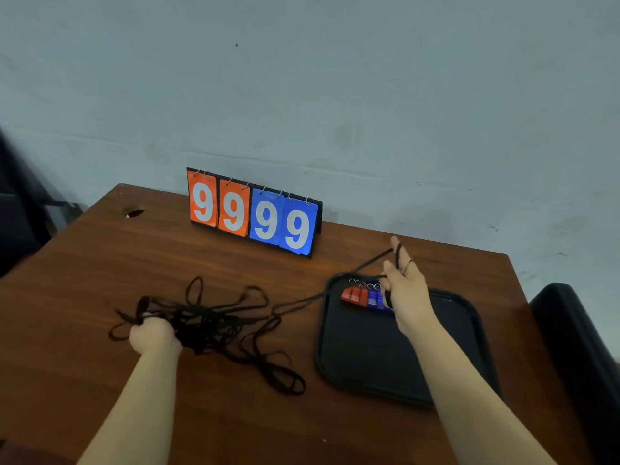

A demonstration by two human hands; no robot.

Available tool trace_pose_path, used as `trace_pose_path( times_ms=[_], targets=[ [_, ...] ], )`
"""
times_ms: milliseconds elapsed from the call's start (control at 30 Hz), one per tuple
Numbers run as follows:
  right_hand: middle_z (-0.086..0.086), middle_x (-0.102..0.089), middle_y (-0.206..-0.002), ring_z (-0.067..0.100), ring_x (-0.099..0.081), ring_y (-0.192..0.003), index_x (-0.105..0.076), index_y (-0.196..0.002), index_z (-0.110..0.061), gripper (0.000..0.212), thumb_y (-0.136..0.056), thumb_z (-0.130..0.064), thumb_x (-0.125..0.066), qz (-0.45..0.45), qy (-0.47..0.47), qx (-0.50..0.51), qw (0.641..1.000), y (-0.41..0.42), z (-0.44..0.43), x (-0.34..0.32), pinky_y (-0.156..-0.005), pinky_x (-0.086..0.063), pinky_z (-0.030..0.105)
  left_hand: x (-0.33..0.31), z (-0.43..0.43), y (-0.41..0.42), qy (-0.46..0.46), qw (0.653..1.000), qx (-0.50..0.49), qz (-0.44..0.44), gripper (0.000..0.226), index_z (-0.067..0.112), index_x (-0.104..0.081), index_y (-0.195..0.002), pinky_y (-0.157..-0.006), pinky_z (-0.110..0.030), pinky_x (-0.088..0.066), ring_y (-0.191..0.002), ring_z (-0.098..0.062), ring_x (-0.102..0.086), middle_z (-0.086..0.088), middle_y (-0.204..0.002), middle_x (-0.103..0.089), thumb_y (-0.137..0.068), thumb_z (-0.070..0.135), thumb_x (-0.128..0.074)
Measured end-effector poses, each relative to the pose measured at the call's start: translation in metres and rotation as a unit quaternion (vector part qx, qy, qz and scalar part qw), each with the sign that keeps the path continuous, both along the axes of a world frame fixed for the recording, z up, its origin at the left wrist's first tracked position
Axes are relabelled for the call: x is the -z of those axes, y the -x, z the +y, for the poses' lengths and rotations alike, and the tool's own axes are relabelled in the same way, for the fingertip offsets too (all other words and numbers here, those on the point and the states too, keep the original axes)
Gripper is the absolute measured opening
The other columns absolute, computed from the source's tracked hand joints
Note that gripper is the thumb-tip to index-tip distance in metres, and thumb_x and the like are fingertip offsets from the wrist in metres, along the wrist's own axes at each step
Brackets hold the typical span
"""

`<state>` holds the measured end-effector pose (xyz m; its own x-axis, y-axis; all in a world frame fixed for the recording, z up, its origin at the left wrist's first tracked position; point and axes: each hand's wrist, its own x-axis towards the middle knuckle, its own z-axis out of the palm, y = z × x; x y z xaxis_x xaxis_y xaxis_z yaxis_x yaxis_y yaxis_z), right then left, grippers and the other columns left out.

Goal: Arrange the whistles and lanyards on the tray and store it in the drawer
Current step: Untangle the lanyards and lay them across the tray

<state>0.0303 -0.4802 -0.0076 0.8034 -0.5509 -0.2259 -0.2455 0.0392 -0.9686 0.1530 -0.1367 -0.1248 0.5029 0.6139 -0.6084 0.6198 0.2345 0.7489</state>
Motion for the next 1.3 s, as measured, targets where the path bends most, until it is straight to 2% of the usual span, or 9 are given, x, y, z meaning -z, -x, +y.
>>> trace_pose_path(
  times_ms=[300, 433, 567, 667, 767, 933, 1033, 1167, 1300],
  targets=[
    [-0.004, -0.038, -0.058, 0.001, -0.04, -0.041, -0.048, -0.141, -0.027, 0.043, -0.103, -0.009, -0.042, 0.03, 0.049, -0.139, 0.989, 0.006, 0.019, -0.005, -0.049, -0.039, 0.011, 0.003, -0.036, 0.034, -0.354, 0.891, 0.284, 0.019, 0.08, 0.004, -0.029, -0.144, -0.106, -0.056, -0.03, -0.134, -0.042, -0.028, -0.02, -0.149, -0.026, -0.08, 0.027, -0.07],
    [-0.009, -0.035, -0.053, 0.006, -0.033, -0.049, -0.048, -0.142, -0.028, 0.043, -0.103, -0.011, -0.042, 0.004, 0.04, -0.199, 0.979, 0.007, 0.023, -0.004, -0.065, -0.039, 0.031, 0.017, -0.068, 0.052, -0.469, 0.672, 0.52, -0.241, 0.062, 0.009, -0.046, -0.138, -0.106, -0.049, -0.034, -0.135, -0.032, -0.039, -0.011, -0.144, -0.044, -0.08, 0.019, -0.067],
    [-0.007, -0.034, -0.052, 0.007, -0.031, -0.047, -0.049, -0.141, -0.031, 0.044, -0.103, -0.009, -0.042, -0.066, -0.029, -0.169, 0.983, 0.009, 0.016, -0.01, -0.051, -0.037, 0.028, 0.025, -0.093, 0.058, -0.456, 0.484, 0.739, -0.104, 0.05, 0.024, -0.038, -0.143, -0.12, -0.046, -0.011, -0.139, -0.017, -0.033, 0.007, -0.14, -0.047, -0.098, 0.043, -0.046],
    [-0.008, -0.039, -0.053, 0.004, -0.035, -0.043, -0.049, -0.14, -0.032, 0.046, -0.102, -0.008, -0.042, -0.107, -0.1, -0.049, 0.988, 0.011, -0.003, -0.017, -0.04, -0.037, 0.018, 0.025, -0.087, 0.056, -0.466, 0.527, 0.703, -0.103, 0.026, 0.021, -0.055, -0.097, -0.103, -0.037, -0.039, -0.105, -0.018, -0.058, 0.007, -0.09, -0.055, -0.103, 0.037, -0.035],
    [-0.014, -0.045, -0.052, 0.001, -0.035, -0.042, -0.051, -0.139, -0.031, 0.044, -0.102, -0.008, -0.042, -0.121, -0.126, 0.055, 0.983, 0.015, -0.027, -0.02, -0.037, -0.035, 0.015, 0.039, -0.066, 0.046, -0.396, 0.664, 0.622, -0.124, 0.036, 0.009, -0.062, -0.112, -0.09, -0.033, -0.05, -0.101, -0.019, -0.062, -0.003, -0.106, -0.065, -0.102, 0.035, -0.04],
    [-0.012, -0.048, -0.049, 0.004, -0.039, -0.045, -0.065, -0.12, -0.018, 0.028, -0.101, -0.012, -0.045, -0.05, -0.013, -0.058, 0.997, 0.023, -0.028, -0.03, -0.045, -0.036, 0.016, 0.03, -0.06, 0.043, -0.456, 0.621, 0.638, -0.001, 0.057, 0.011, -0.039, -0.143, -0.097, -0.035, -0.045, -0.124, -0.025, -0.047, -0.008, -0.14, -0.042, -0.096, 0.041, -0.048],
    [-0.008, -0.053, -0.05, 0.004, -0.051, -0.05, -0.068, -0.108, -0.023, 0.021, -0.1, -0.02, -0.05, -0.006, 0.1, -0.159, 0.982, 0.024, -0.007, -0.039, -0.068, -0.04, 0.018, -0.005, -0.087, 0.058, -0.455, 0.678, 0.577, 0.026, 0.061, 0.01, -0.037, -0.142, -0.1, -0.041, -0.043, -0.128, -0.032, -0.041, -0.013, -0.142, -0.038, -0.092, 0.042, -0.052],
    [-0.005, -0.062, -0.057, 0.001, -0.06, -0.061, -0.068, -0.104, -0.025, 0.018, -0.099, -0.025, -0.051, 0.02, 0.145, -0.251, 0.957, 0.025, 0.01, -0.051, -0.077, -0.045, 0.017, -0.074, -0.146, 0.084, -0.024, 0.78, 0.625, -0.022, 0.058, 0.017, -0.07, -0.108, -0.109, -0.04, -0.035, -0.116, -0.02, -0.057, -0.003, -0.12, -0.066, -0.098, 0.057, -0.028],
    [-0.01, -0.068, -0.069, -0.001, -0.065, -0.069, -0.068, -0.1, -0.024, 0.011, -0.095, -0.025, -0.058, 0.038, 0.153, -0.315, 0.936, 0.035, 0.008, -0.054, -0.078, -0.046, 0.018, -0.11, -0.182, 0.112, 0.403, 0.736, 0.544, -0.018, 0.072, 0.011, -0.06, -0.124, -0.108, -0.044, -0.034, -0.122, -0.024, -0.057, -0.007, -0.122, -0.068, -0.093, 0.063, -0.022]
  ],
)
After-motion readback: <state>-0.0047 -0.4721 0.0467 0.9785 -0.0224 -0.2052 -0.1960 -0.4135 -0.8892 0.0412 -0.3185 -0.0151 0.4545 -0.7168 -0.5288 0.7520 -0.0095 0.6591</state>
